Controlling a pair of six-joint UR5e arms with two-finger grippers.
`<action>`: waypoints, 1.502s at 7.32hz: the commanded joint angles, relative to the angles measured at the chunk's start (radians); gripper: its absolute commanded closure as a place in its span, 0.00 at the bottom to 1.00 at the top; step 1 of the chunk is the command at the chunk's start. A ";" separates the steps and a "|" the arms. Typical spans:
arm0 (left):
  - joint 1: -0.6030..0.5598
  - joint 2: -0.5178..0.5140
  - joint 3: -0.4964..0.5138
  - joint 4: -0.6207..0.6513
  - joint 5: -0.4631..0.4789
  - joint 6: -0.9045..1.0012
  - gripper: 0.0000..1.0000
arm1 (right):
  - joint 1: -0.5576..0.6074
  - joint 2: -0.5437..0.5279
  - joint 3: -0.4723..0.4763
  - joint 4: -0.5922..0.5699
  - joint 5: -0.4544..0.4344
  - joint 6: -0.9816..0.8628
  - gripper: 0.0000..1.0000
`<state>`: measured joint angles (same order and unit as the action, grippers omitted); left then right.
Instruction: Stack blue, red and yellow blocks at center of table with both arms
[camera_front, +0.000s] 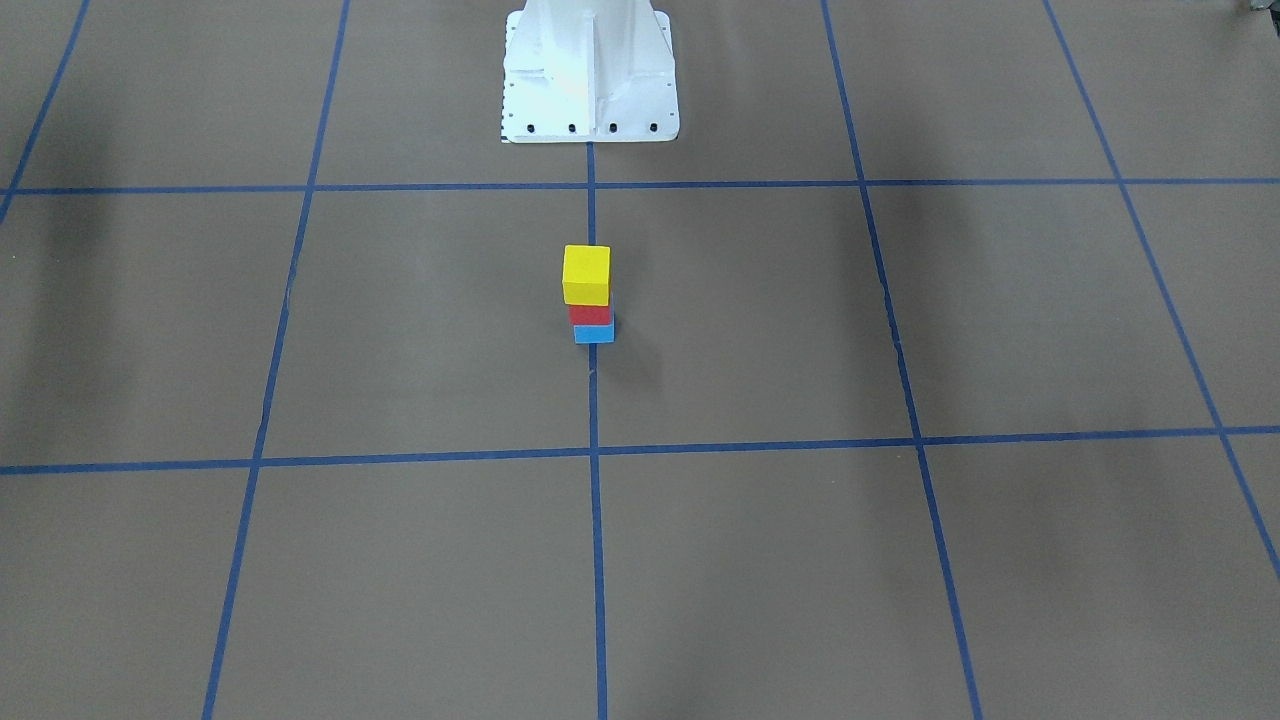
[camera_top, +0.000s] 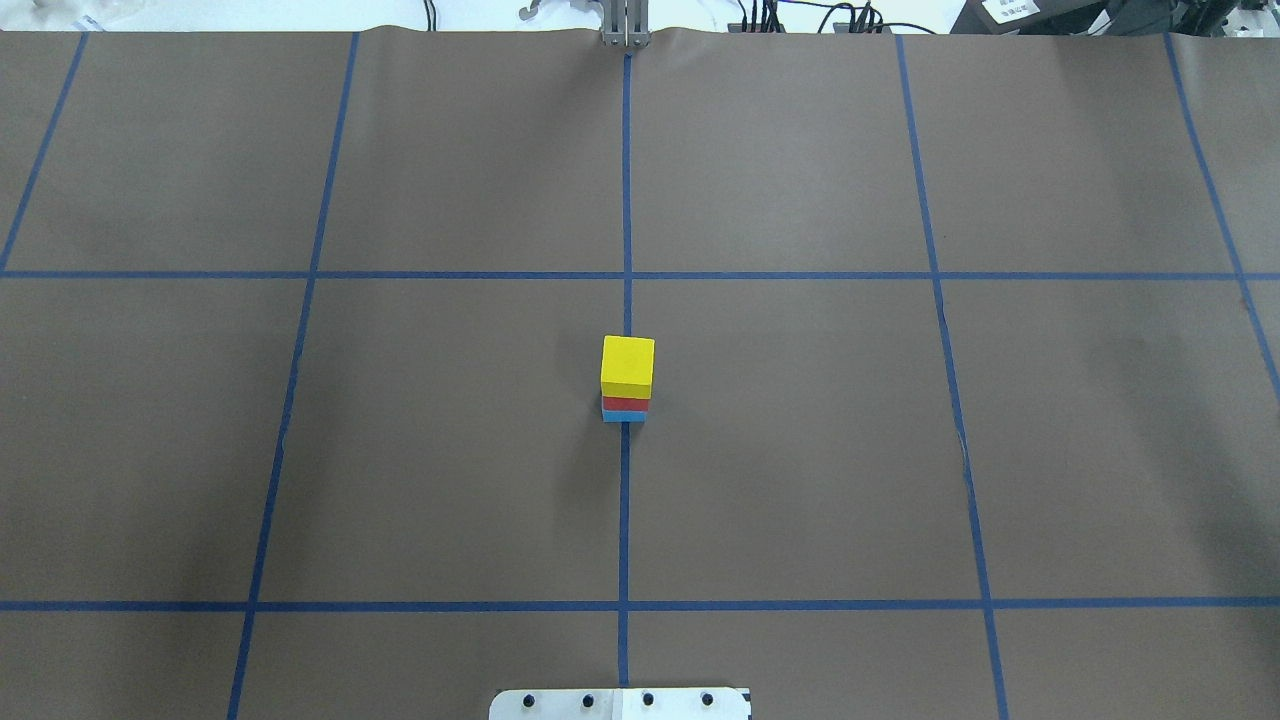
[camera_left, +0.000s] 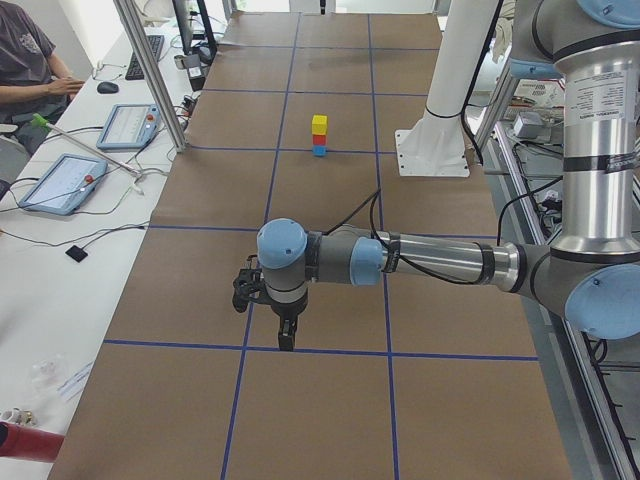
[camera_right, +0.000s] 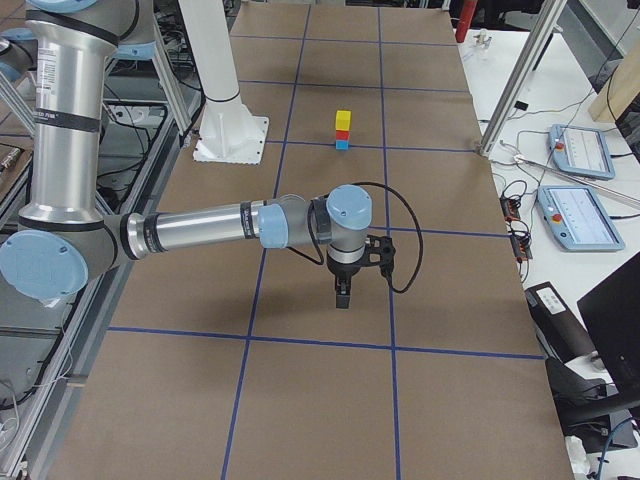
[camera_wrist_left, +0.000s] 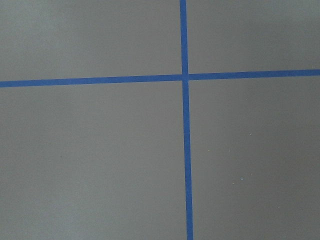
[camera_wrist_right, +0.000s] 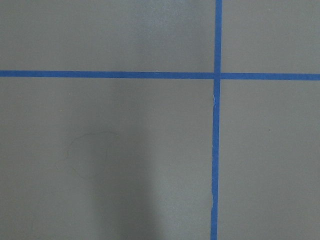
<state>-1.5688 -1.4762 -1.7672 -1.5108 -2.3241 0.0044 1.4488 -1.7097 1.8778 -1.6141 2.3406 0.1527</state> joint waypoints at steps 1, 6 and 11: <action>0.001 -0.001 -0.003 0.001 0.000 -0.001 0.00 | -0.015 -0.005 -0.009 -0.003 0.005 -0.009 0.00; 0.006 -0.006 0.000 -0.006 0.003 0.011 0.00 | -0.007 0.002 -0.002 -0.036 0.005 -0.009 0.00; 0.006 -0.010 -0.041 -0.040 -0.001 0.009 0.00 | 0.008 0.013 -0.017 -0.036 -0.001 -0.009 0.00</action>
<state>-1.5631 -1.4869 -1.7972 -1.5480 -2.3253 0.0144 1.4562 -1.7023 1.8677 -1.6506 2.3406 0.1442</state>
